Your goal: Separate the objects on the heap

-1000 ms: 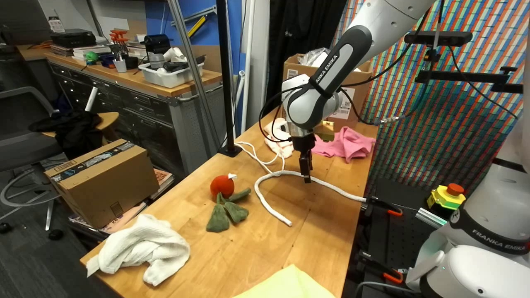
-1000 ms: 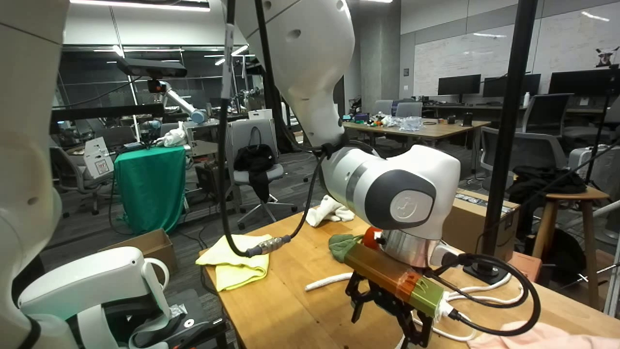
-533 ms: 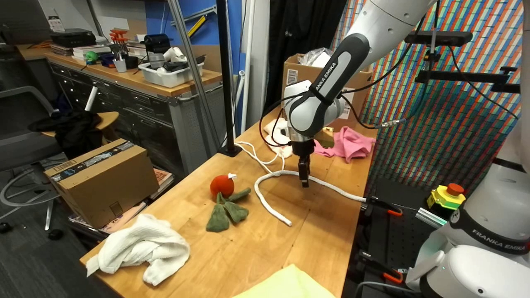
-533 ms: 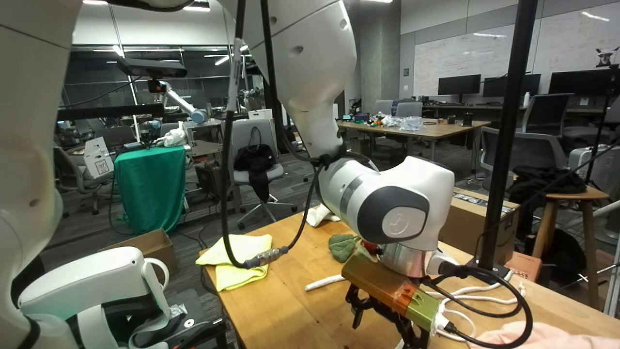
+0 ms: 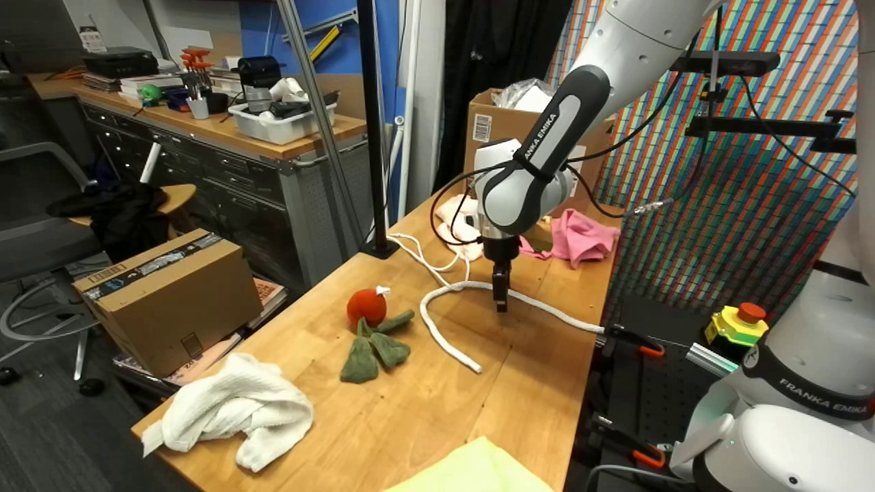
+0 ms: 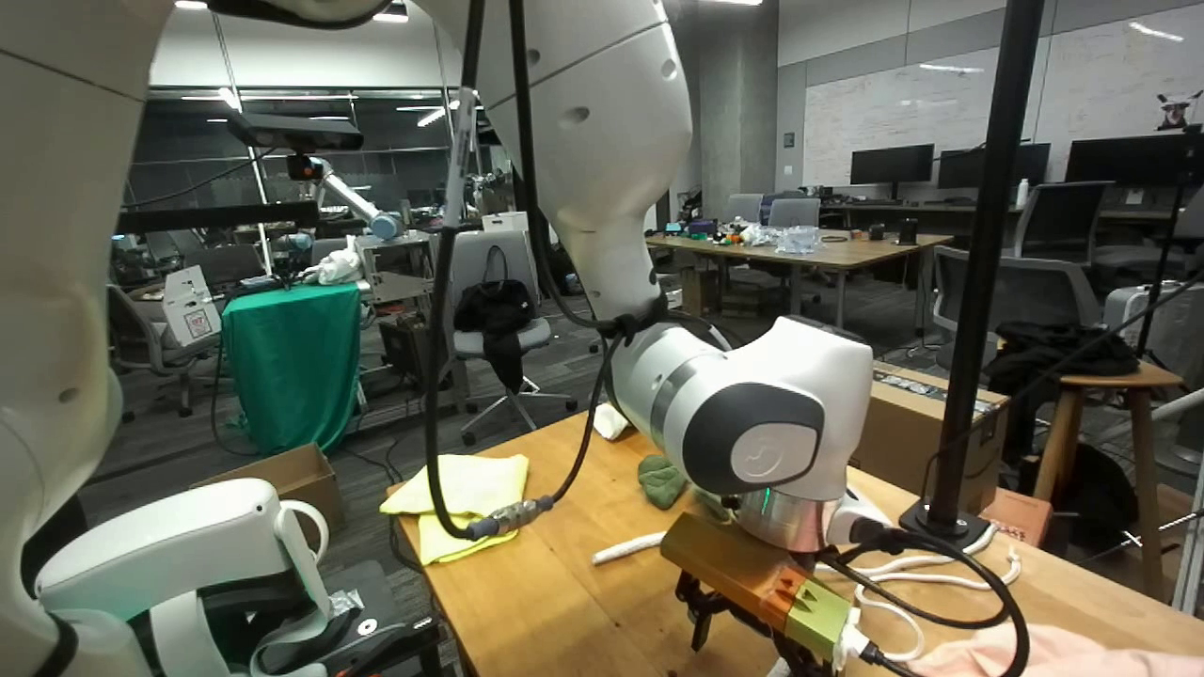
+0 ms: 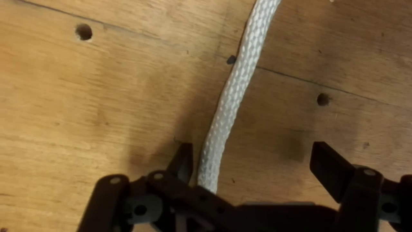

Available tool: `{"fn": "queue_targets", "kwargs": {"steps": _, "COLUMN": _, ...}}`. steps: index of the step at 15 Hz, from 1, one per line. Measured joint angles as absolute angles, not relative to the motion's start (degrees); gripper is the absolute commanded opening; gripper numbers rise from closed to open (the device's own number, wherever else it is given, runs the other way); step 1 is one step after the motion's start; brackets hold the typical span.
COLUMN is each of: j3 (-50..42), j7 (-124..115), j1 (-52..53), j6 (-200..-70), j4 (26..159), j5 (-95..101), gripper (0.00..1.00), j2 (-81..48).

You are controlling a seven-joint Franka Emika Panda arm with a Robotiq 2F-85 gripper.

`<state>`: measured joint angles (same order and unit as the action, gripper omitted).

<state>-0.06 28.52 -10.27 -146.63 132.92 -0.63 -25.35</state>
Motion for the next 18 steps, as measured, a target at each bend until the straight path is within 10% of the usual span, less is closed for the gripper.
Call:
{"fn": "queue_targets", "kwargs": {"steps": 9, "j3": -0.15, "j7": 28.43, "j1": -10.78, "j6": -147.64, "j4": 133.53, "j5": -0.52, "gripper": 0.01, "j2": -23.89}}
{"fn": "queue_targets", "kwargs": {"steps": 18, "j3": -3.53, "j7": 27.92, "j1": -11.27, "j6": -153.36, "j4": 136.91, "j5": 3.63, "gripper": 0.03, "j2": -20.00}}
